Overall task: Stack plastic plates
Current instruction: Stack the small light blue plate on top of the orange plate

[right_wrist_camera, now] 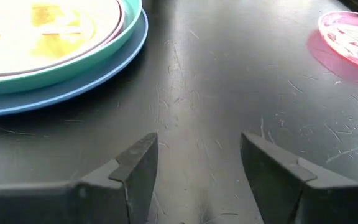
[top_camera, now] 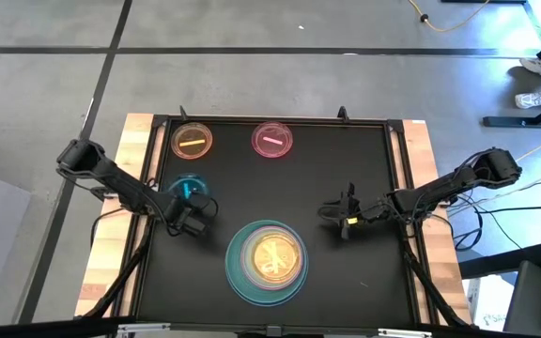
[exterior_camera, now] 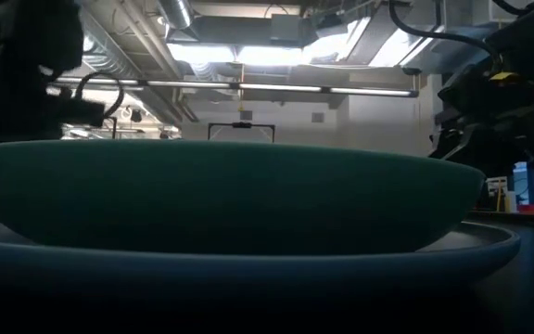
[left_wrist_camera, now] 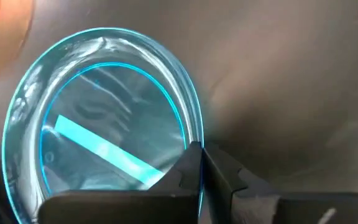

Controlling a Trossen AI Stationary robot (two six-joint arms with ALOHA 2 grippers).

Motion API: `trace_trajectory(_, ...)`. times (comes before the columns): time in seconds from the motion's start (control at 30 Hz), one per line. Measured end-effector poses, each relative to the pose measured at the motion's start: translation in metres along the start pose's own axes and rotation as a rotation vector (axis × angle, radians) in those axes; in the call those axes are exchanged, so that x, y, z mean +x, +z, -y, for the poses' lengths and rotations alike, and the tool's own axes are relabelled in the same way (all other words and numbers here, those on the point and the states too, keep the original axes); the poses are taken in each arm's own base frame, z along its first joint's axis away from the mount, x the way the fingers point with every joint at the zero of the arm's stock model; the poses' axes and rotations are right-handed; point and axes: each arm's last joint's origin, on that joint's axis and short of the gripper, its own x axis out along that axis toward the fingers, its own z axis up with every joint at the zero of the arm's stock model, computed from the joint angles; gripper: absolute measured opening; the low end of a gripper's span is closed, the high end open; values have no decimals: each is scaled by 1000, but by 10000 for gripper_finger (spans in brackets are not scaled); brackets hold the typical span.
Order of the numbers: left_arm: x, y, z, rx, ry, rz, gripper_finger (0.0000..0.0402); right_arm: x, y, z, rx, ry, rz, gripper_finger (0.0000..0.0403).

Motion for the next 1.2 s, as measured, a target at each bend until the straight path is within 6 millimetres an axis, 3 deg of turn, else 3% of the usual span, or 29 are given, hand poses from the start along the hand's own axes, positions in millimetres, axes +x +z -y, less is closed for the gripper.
trace_trajectory(0.47, -74, 48, 48, 129, -306, 291, 2, 0, 0, 0, 0, 0, 0, 221)
trace_trajectory(0.77, -105, 59, 78, 278, -602, 553, 2, 0, 0, 0, 0, 0, 0, 221)
trace_trajectory(1.0, -117, 61, 95, 344, -742, 678, 2, 0, 0, 0, 0, 0, 0, 221)
trace_trajectory(1.2, -103, 59, 122, 423, -811, 710, 2, 0, 0, 0, 0, 0, 1, 220)
